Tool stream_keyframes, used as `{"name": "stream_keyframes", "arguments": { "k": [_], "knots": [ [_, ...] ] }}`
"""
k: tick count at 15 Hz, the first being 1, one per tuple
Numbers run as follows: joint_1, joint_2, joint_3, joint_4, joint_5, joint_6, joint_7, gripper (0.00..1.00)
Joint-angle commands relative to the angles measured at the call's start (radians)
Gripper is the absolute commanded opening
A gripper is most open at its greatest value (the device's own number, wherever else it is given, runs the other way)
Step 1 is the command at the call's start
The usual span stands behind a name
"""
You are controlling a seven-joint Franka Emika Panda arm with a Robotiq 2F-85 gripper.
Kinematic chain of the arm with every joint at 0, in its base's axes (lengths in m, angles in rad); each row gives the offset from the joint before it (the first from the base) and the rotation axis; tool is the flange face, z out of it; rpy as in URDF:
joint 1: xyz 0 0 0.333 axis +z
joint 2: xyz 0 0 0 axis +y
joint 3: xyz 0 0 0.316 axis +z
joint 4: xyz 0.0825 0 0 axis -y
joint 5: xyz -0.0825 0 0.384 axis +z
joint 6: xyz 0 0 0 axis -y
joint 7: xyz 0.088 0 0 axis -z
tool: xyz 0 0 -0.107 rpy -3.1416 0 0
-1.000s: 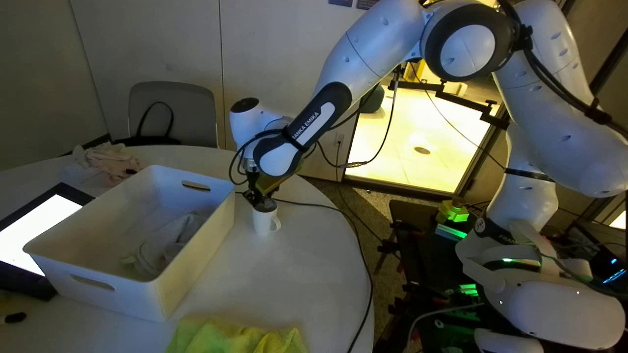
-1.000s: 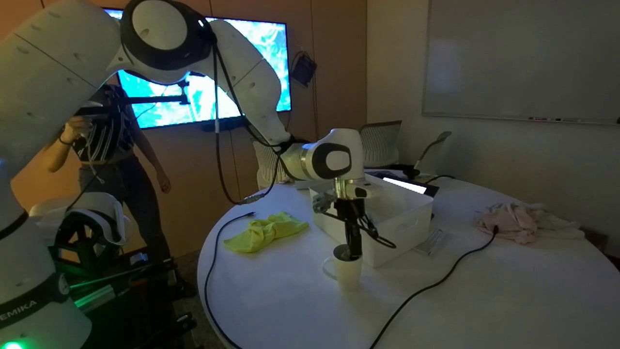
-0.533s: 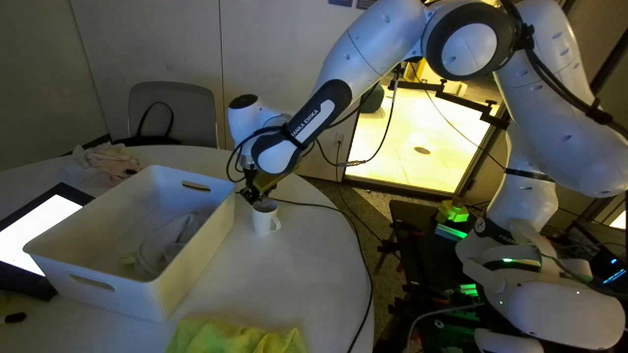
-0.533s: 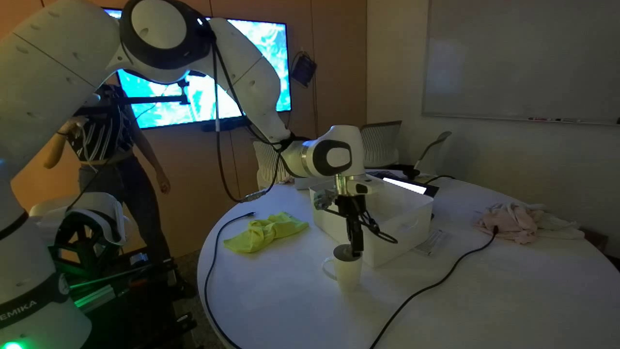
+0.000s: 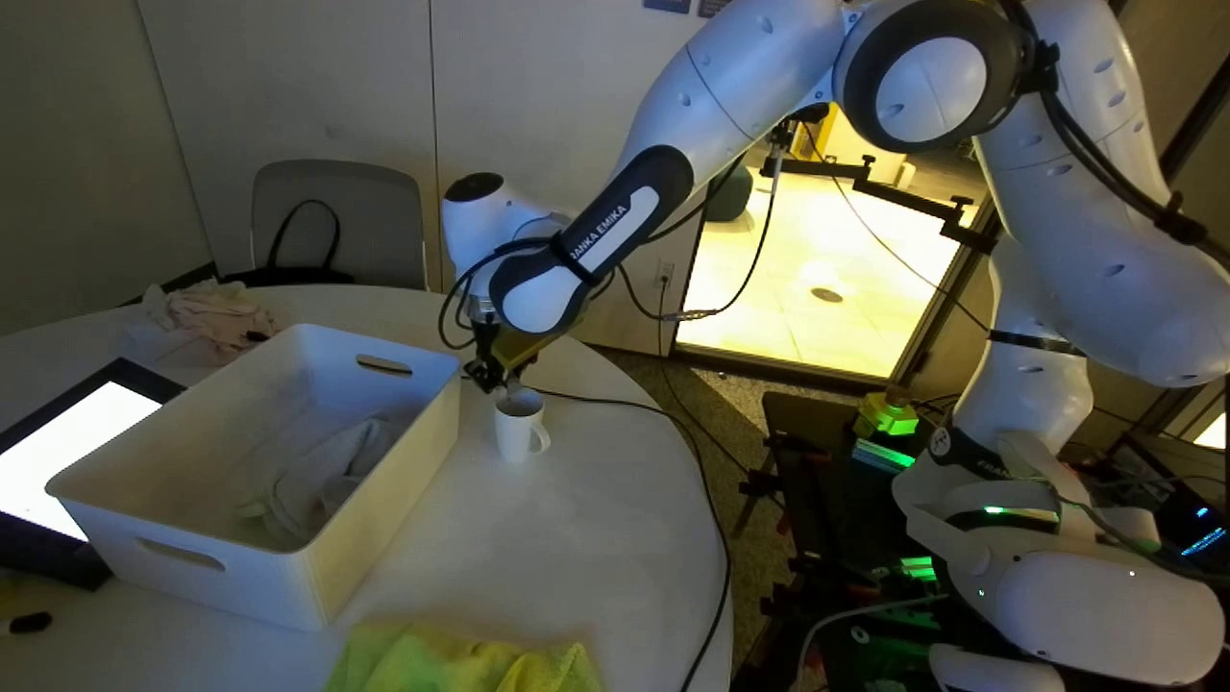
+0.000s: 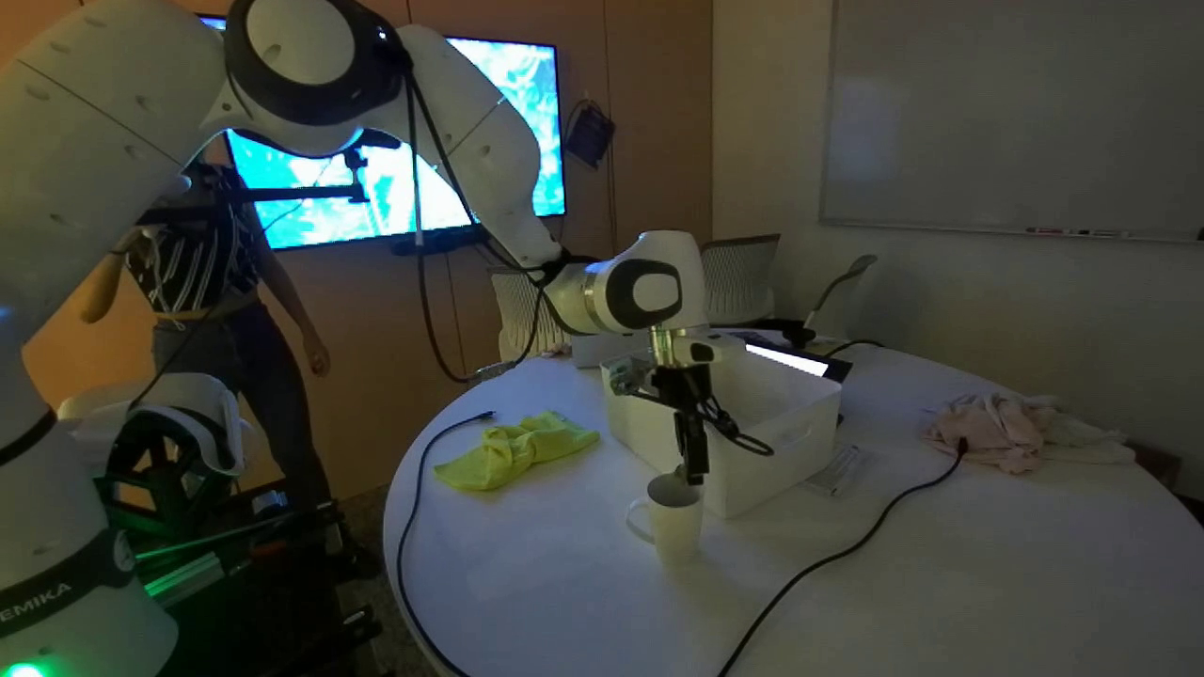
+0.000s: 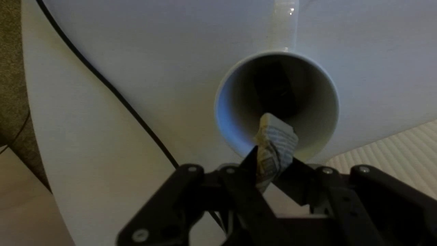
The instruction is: Put all the towels in the basket and the other objects in the white mug
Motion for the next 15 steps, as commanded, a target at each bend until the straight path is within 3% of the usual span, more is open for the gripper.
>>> {"name": "stream_keyframes", "arguments": {
  "k": [1,3,4,6,13,15],
  "knots": [
    [0.022,-0.032,-0.023,-0.022,-0.016,0.0,0.028,0.04],
    [0.021,-0.033,-0.024,-0.023,-0.014,0.0,0.031,0.05],
    [0.02,-0.033,-0.025,-0.025,-0.014,-0.001,0.034,0.36],
    [0.02,-0.037,-0.026,-0.033,-0.014,0.002,0.035,0.41],
    [0.029,-0.072,-0.026,-0.078,-0.023,0.016,0.041,0.95],
    [0.042,-0.119,-0.018,-0.132,-0.038,0.029,0.022,1.0]
  ]
}}
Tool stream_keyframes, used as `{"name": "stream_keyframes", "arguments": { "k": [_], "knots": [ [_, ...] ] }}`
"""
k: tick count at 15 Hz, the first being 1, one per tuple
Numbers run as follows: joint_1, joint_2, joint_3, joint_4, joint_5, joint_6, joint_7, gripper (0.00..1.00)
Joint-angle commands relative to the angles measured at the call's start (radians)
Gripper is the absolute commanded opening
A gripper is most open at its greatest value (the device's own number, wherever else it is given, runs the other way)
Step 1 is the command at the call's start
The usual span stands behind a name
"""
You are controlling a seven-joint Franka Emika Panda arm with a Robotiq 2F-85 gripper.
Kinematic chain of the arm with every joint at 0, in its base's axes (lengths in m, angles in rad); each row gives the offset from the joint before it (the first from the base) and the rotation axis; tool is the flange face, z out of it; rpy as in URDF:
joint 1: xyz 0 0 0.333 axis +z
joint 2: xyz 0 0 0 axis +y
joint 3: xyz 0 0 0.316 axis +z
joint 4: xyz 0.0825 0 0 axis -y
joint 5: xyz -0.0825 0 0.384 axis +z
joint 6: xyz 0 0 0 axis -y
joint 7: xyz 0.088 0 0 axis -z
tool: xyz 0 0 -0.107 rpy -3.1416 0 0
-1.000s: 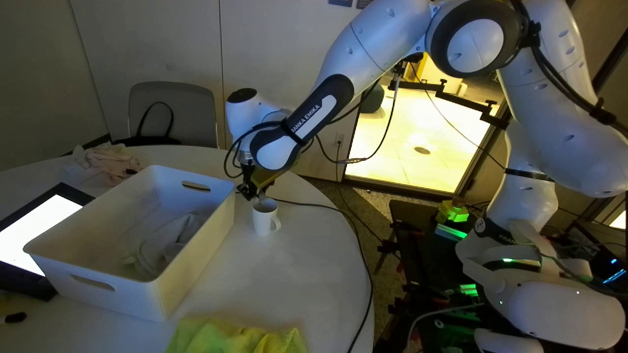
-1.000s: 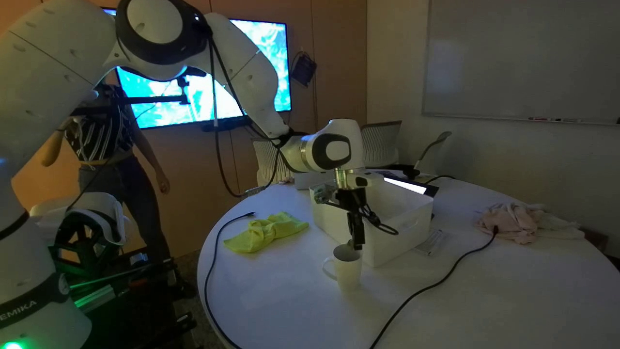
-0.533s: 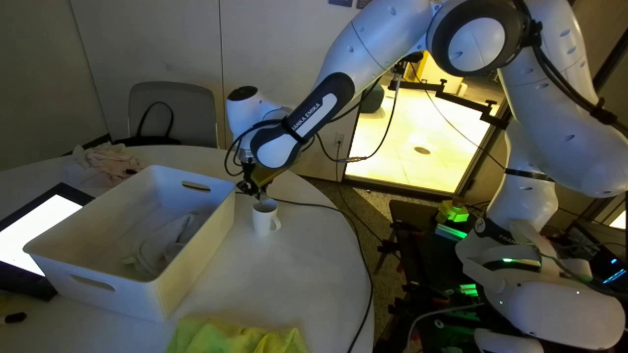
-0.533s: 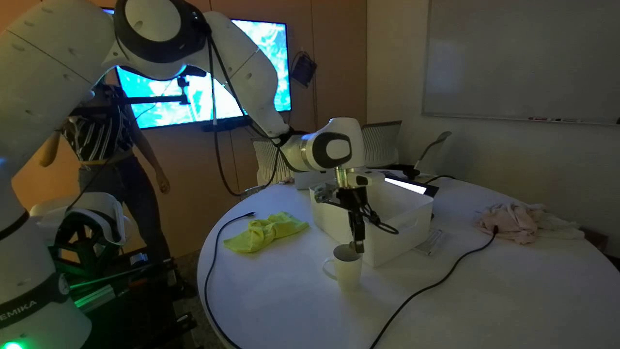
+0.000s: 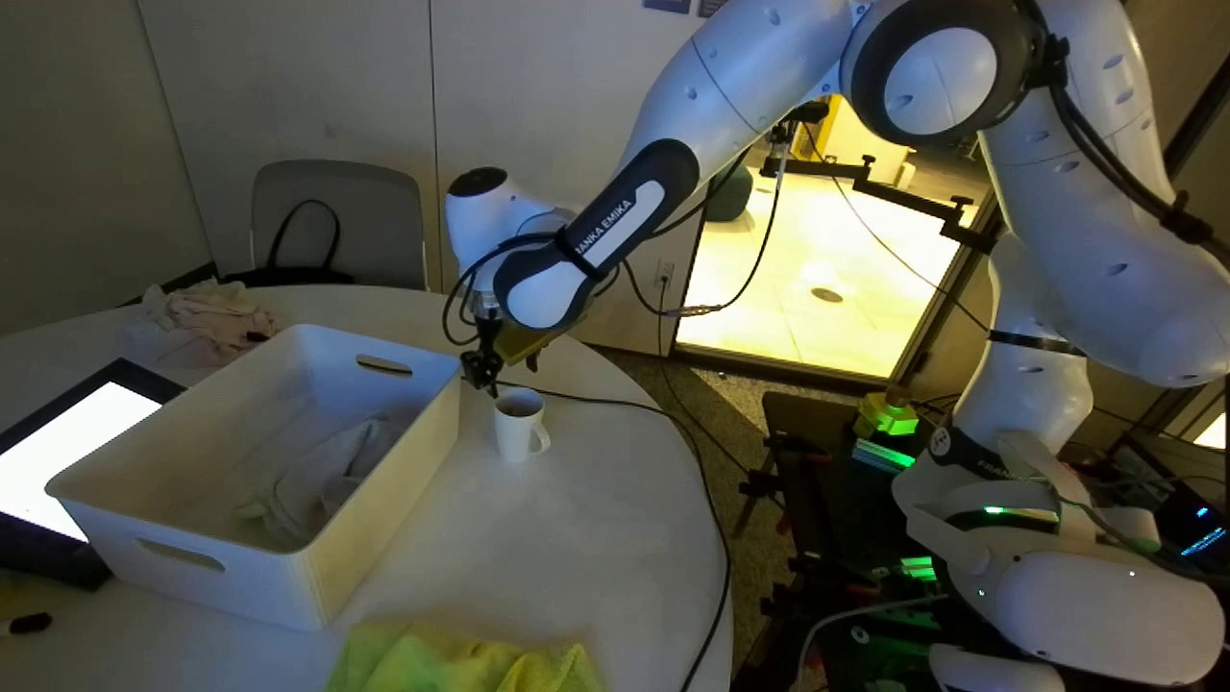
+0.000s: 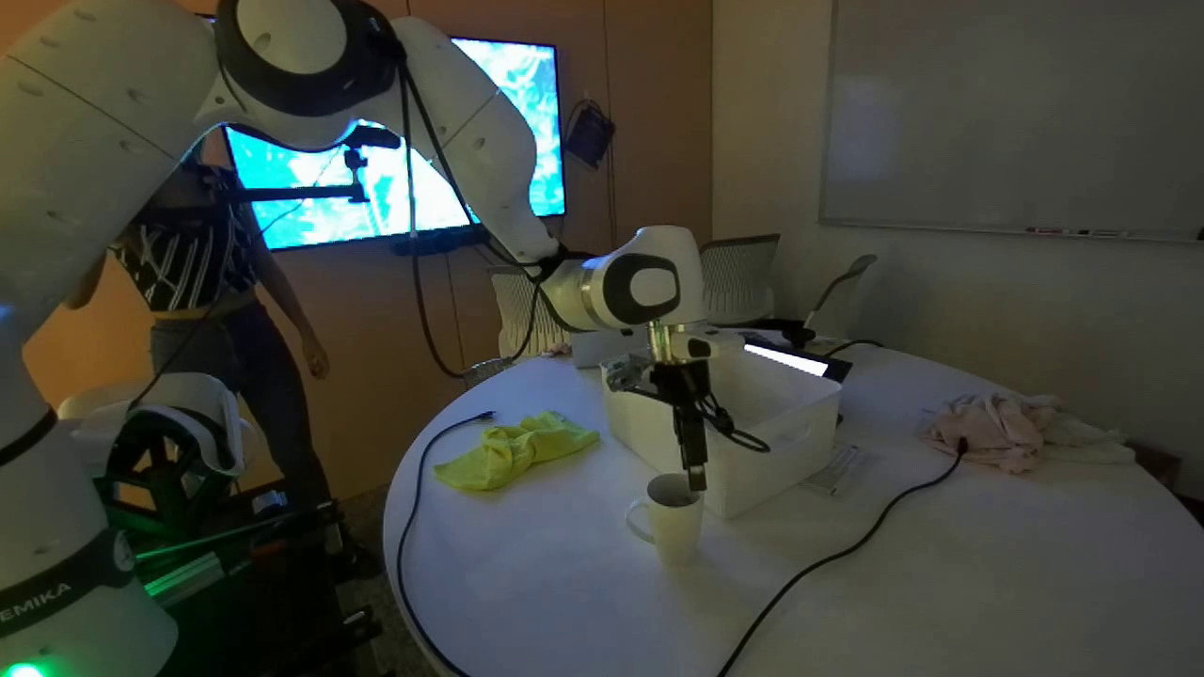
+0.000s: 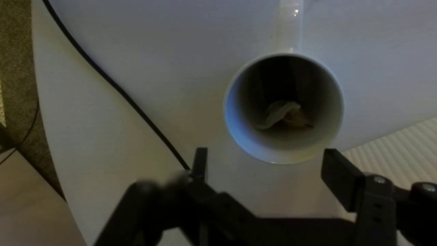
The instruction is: Put all the towels in the basket and the other objects in the white mug
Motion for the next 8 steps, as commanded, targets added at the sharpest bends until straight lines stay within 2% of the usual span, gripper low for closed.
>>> {"name": "stream_keyframes", "arguments": {
  "k": [1,5,8],
  "knots": [
    [0.042,-0.13,0.001,-0.148,-0.044,0.04,-0.02,1.0],
    [0.085,-0.255,0.047,-0.313,-0.103,0.084,-0.094,1.0],
    [0.135,-0.297,0.084,-0.407,-0.171,0.091,-0.124,1.0]
  ]
}}
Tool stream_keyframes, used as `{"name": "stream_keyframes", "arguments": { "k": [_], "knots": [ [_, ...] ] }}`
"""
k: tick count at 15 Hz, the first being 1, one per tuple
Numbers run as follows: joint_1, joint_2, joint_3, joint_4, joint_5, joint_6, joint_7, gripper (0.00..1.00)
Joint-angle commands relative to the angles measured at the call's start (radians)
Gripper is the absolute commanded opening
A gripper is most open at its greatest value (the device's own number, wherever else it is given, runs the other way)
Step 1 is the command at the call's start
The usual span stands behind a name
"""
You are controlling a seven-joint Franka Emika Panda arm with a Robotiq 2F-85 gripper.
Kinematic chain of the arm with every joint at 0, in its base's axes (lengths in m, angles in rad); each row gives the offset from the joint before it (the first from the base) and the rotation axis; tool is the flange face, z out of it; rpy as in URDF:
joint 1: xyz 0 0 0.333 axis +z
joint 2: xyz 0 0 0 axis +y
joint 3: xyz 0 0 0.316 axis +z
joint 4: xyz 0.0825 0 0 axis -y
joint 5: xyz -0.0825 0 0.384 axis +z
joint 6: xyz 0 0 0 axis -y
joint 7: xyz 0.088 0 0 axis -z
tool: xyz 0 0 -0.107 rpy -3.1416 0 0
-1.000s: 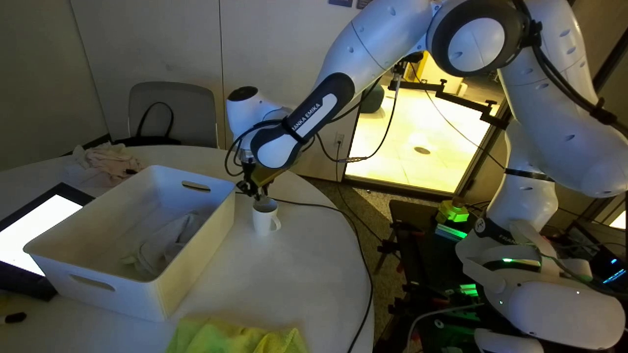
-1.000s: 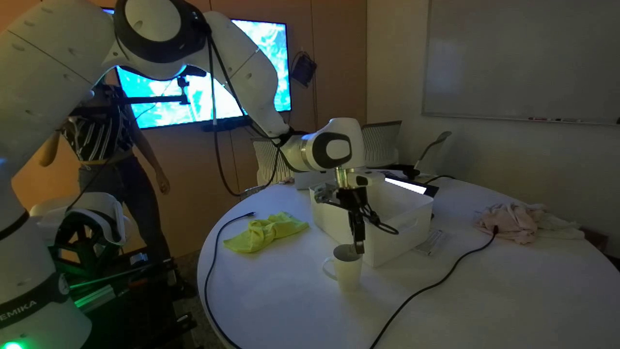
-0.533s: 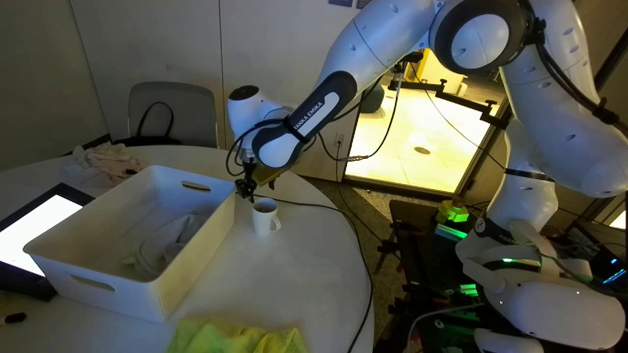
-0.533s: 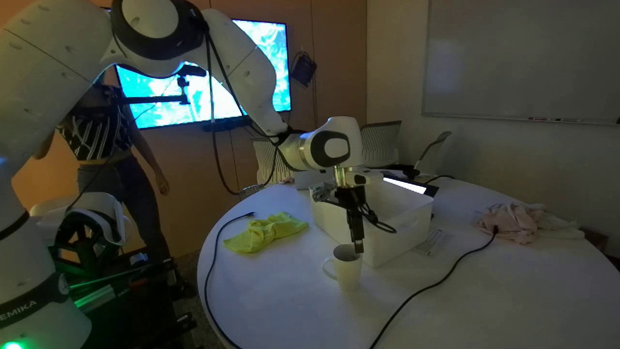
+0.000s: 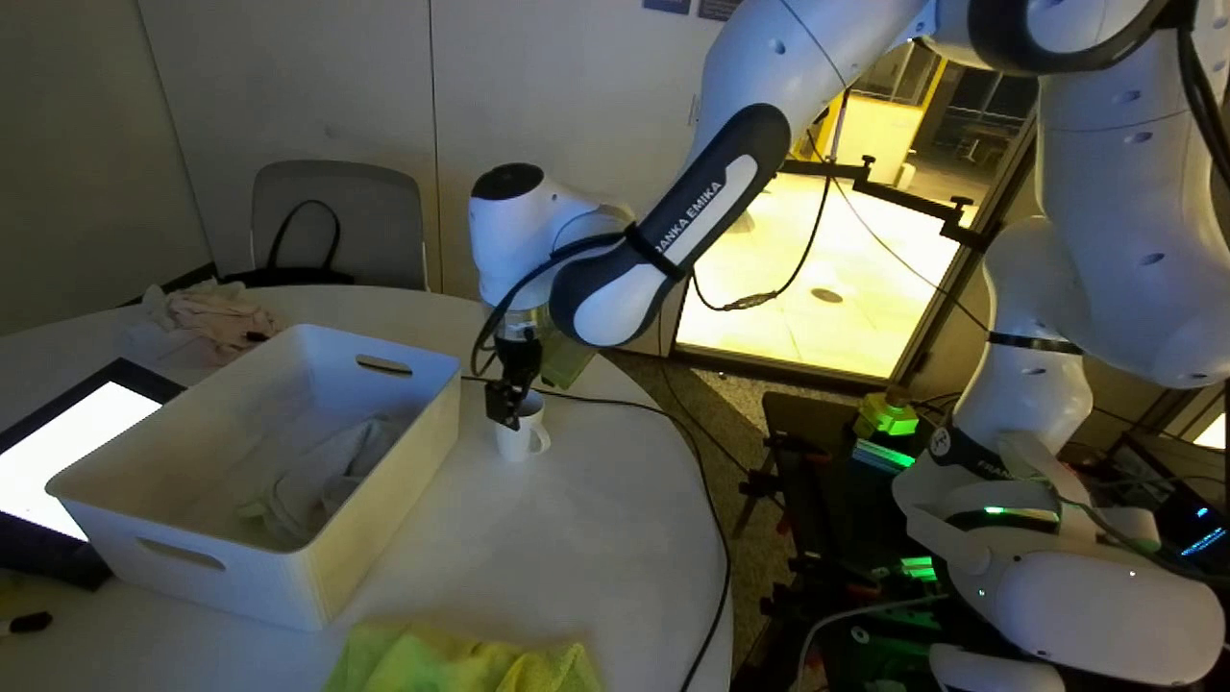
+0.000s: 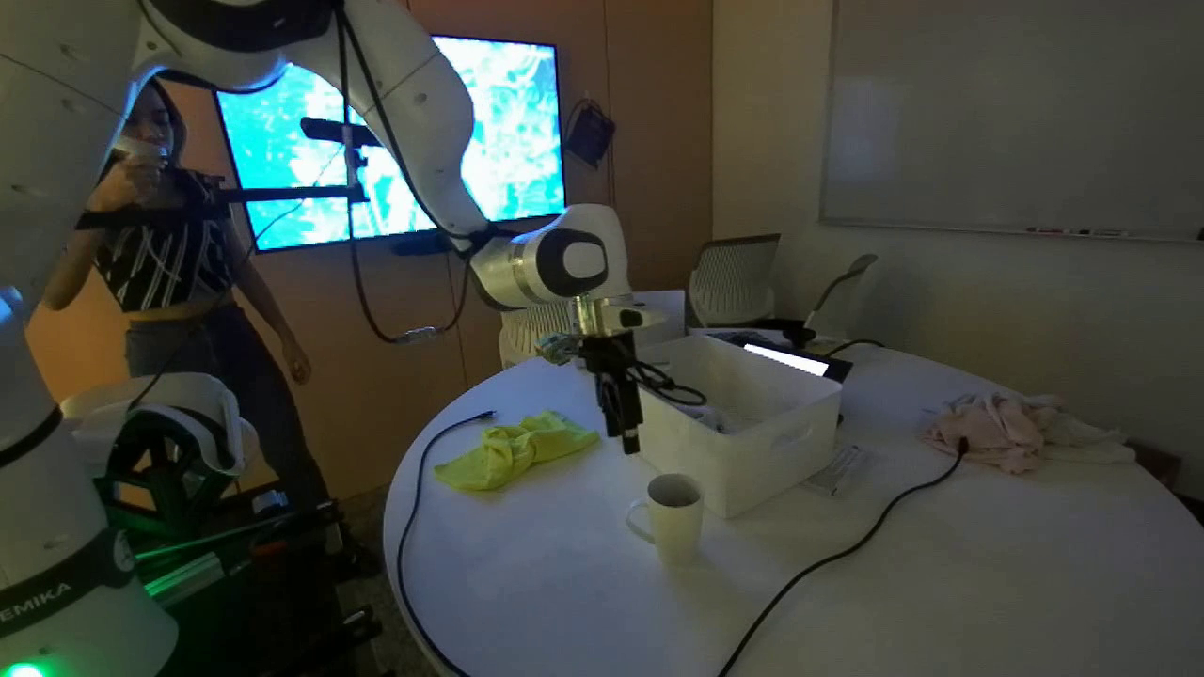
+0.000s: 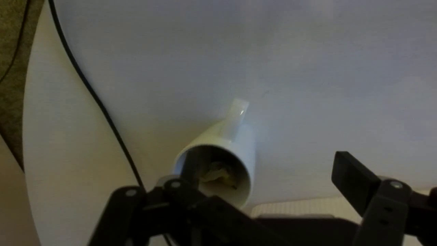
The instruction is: Put all the towels in the basket and the other objects in the white mug
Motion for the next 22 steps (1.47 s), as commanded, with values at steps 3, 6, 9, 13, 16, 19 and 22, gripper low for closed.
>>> {"name": "stream_keyframes", "arguments": {
  "k": [3,6,9,13,16,19,22],
  "knots": [
    [0.084,-0.072,0.074,-0.159,-0.122,0.011,-0.06,1.0],
    [0.15,-0.051,0.119,-0.163,-0.183,-0.018,-0.062,1.0],
    [0.222,-0.012,0.18,-0.132,-0.221,-0.038,-0.071,1.0],
    [0.32,0.065,0.249,-0.033,-0.245,-0.094,-0.104,1.0],
    [0.375,0.117,0.269,0.053,-0.255,-0.131,-0.146,1.0],
    [0.41,0.169,0.274,0.142,-0.251,-0.141,-0.216,1.0],
    [0.428,0.224,0.269,0.223,-0.248,-0.127,-0.284,1.0]
  ]
}}
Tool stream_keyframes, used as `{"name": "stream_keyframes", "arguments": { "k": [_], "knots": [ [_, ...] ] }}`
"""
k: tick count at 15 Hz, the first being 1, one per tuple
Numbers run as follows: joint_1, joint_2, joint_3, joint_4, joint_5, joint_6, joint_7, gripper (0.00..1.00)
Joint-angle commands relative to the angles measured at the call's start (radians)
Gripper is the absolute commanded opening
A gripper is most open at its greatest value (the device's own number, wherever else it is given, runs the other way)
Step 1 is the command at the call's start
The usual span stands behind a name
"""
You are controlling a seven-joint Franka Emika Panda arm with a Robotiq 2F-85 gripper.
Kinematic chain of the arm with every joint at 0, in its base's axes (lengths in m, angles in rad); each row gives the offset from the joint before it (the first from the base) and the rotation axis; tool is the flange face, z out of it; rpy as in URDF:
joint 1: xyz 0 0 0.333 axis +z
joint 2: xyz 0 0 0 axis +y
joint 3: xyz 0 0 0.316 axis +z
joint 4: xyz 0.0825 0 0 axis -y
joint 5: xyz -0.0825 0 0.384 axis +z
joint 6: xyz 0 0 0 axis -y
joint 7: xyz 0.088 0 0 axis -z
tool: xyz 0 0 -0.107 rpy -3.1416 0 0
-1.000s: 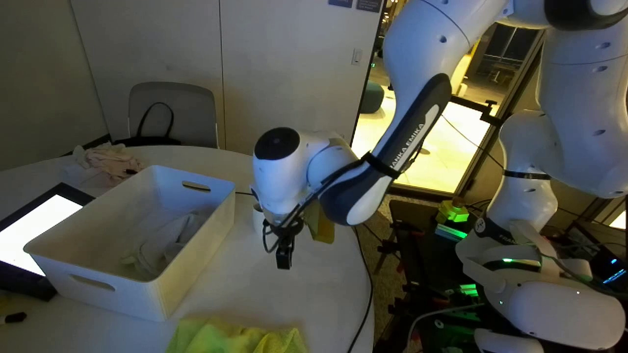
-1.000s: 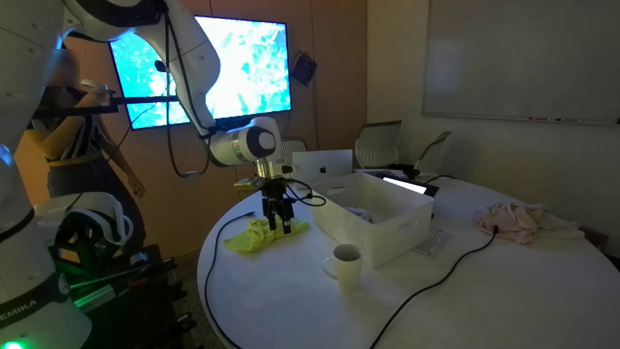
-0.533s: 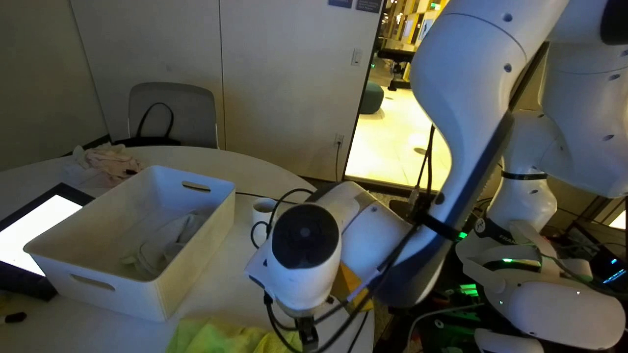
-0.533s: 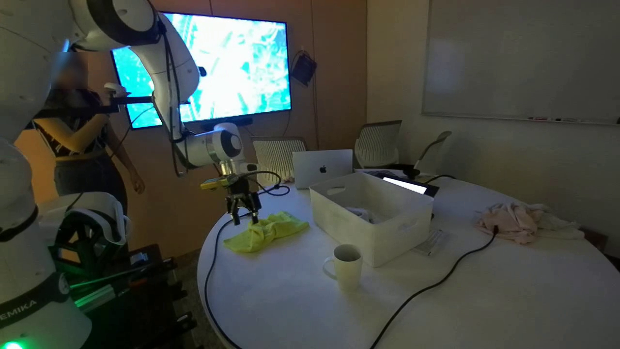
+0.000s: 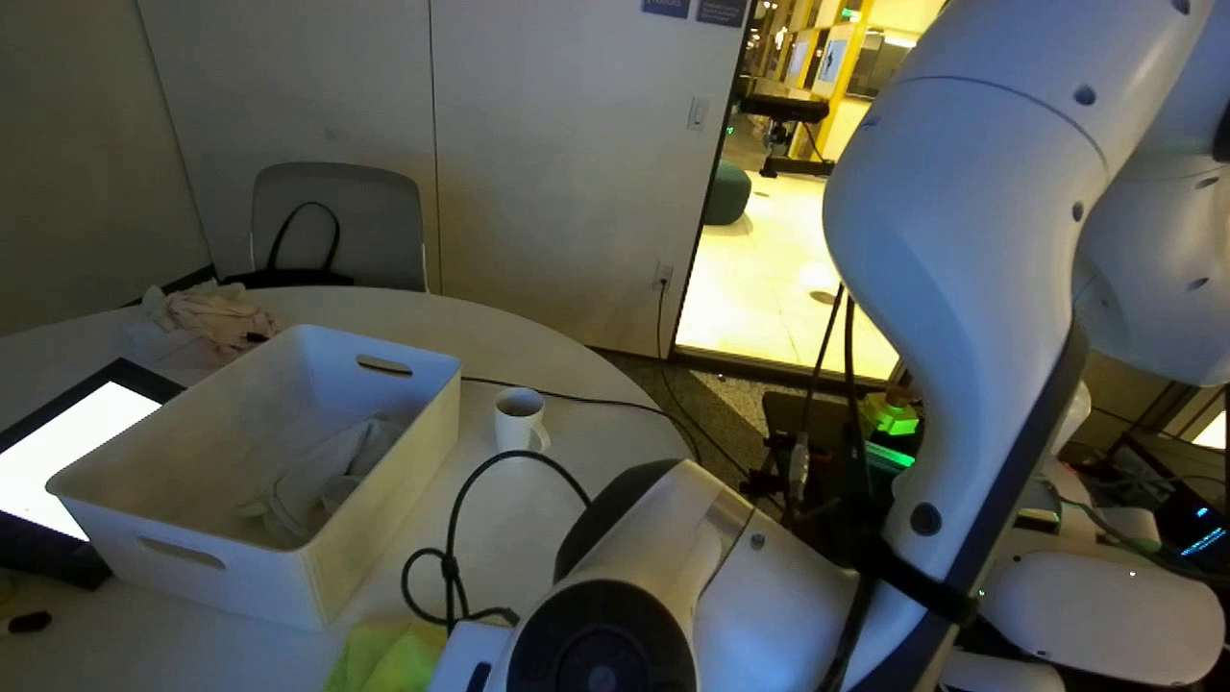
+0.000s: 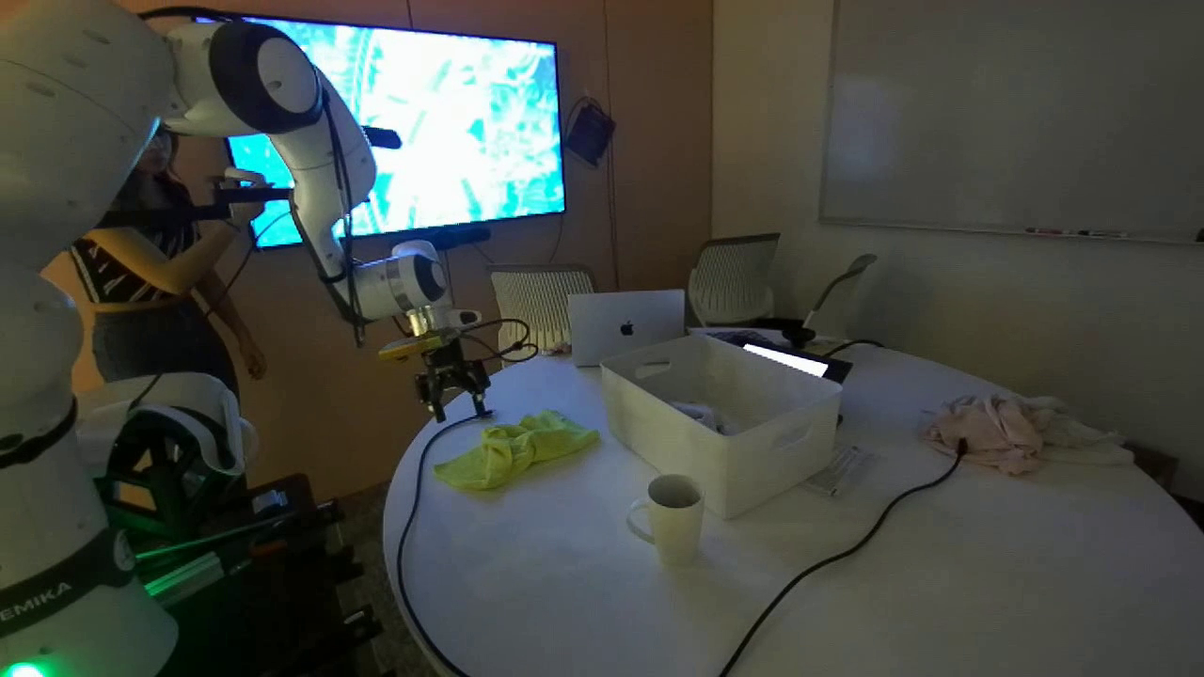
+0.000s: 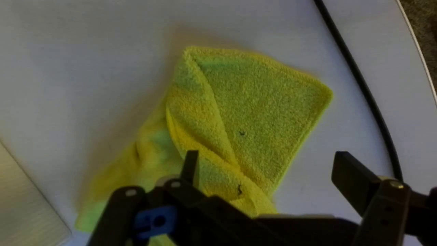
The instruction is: Put all the towels in the basket and the other objects in the white mug
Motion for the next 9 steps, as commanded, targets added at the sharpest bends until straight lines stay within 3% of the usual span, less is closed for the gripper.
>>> {"name": "stream_keyframes", "arguments": {
  "k": [1,9],
  "knots": [
    [0.011,0.082,0.0,0.13,-0.014,-0.015,-0.095,1.0],
    [-0.013,0.182,-0.017,0.269,0.006,0.015,-0.195,1.0]
  ]
}}
